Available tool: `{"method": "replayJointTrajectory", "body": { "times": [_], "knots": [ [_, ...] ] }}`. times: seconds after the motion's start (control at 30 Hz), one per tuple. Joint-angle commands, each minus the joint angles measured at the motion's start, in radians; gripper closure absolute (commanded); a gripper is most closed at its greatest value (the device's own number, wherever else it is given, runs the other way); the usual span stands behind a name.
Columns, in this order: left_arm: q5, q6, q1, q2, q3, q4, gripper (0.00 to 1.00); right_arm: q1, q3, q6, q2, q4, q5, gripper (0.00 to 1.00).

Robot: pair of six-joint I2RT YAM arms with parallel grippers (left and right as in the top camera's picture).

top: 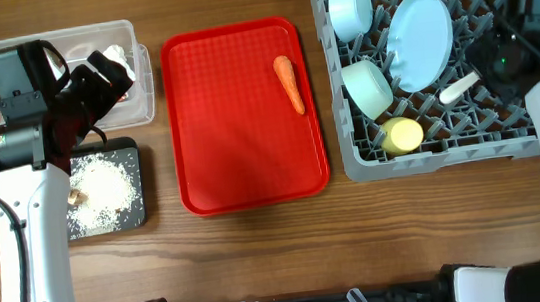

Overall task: Sort waste into correct bins and load items into the dishwasher rack
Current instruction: 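Carry the white spoon with right gripper and lay it in the rack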

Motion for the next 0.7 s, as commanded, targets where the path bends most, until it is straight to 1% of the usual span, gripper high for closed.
{"method": "replayJointTrajectory", "body": {
  "times": [0.0, 0.23, 0.4, 0.57, 0.6, 0.63, 0.67],
  "knots": [
    [-0.010, 0.012, 0.005, 0.003, 0.007, 0.002, 0.00, -0.003, -0.004, 0.123, 0.066, -0.003, 0.053, 0.96],
    [-0.010, 0.012, 0.005, 0.003, 0.007, 0.002, 0.00, -0.004, -0.004, 0.266, 0.169, -0.045, 0.117, 0.96],
    [-0.010, 0.012, 0.005, 0.003, 0.007, 0.002, 0.00, -0.004, -0.004, 0.295, 0.225, -0.049, 0.117, 0.96],
    [-0.010, 0.012, 0.005, 0.003, 0.007, 0.002, 0.00, -0.004, -0.004, 0.321, 0.246, -0.045, 0.116, 0.96],
    [-0.010, 0.012, 0.005, 0.003, 0.007, 0.002, 0.00, -0.004, -0.004, 0.320, 0.246, -0.044, 0.116, 0.89],
    [-0.010, 0.012, 0.005, 0.003, 0.007, 0.002, 0.00, -0.004, -0.004, 0.320, 0.246, -0.044, 0.116, 0.75],
    [-0.010, 0.012, 0.005, 0.003, 0.007, 0.002, 0.00, -0.004, -0.004, 0.319, 0.246, -0.044, 0.116, 0.46]
  ]
}}
